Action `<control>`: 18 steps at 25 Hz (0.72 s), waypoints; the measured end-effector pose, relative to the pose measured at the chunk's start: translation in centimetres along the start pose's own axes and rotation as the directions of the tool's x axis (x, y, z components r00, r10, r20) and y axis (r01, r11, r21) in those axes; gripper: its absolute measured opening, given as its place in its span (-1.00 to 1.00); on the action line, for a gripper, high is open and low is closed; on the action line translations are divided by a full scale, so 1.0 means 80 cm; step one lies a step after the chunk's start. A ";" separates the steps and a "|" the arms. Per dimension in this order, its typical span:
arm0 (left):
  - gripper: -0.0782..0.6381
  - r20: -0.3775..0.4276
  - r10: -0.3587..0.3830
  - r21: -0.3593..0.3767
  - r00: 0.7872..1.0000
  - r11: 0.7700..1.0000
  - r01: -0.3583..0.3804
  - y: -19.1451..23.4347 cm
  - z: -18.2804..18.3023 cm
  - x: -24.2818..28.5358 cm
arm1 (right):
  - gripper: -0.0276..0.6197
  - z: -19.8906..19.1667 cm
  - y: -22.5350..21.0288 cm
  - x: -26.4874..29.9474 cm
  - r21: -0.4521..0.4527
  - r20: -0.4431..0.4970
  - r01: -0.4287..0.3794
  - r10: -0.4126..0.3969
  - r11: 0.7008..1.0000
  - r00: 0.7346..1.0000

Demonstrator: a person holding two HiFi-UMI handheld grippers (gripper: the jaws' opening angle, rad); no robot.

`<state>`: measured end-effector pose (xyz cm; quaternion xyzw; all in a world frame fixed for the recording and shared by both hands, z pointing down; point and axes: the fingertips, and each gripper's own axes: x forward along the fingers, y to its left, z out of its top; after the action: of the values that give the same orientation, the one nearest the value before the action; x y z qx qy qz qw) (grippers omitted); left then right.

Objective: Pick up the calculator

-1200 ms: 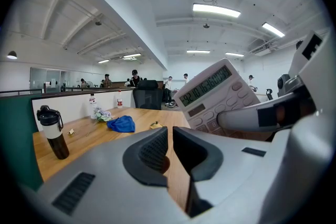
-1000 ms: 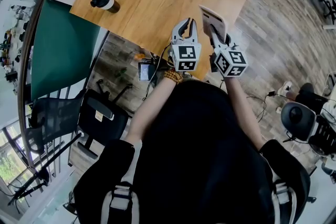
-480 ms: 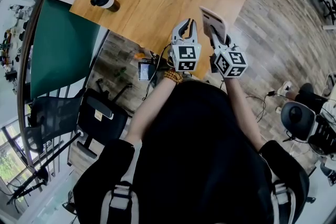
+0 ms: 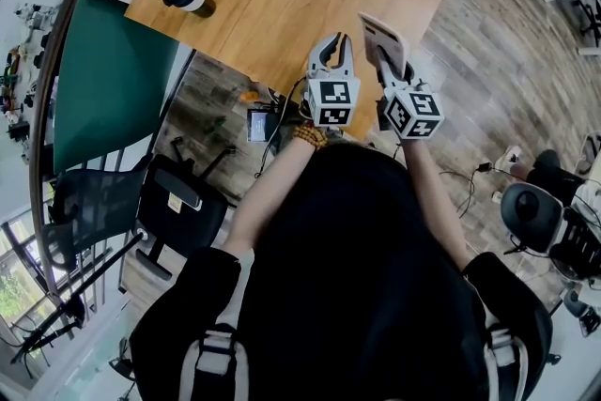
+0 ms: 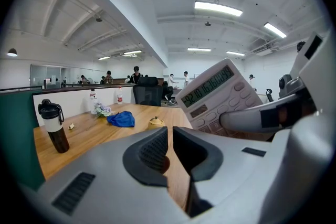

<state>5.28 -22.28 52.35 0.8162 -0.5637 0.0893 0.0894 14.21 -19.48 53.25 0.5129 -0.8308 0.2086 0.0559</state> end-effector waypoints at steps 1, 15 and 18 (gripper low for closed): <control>-0.64 -0.001 0.002 -0.001 1.000 1.000 -0.002 0.000 0.000 0.000 | -0.65 -0.001 0.000 0.000 -0.001 -0.002 -0.002 0.002 1.000 1.000; -0.64 -0.019 0.033 -0.009 0.999 0.999 -0.033 0.015 -0.009 -0.006 | -0.65 -0.030 -0.001 0.013 0.024 -0.071 -0.015 0.016 1.000 0.997; -0.64 -0.024 0.047 -0.009 0.999 0.999 -0.047 0.023 -0.011 -0.010 | -0.65 -0.044 -0.001 0.020 0.052 -0.102 -0.017 0.022 0.999 0.995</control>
<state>3.22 -22.00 53.12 0.8013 -0.5820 0.0986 0.0978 13.12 -19.44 56.95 0.4946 -0.8263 0.2562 0.0833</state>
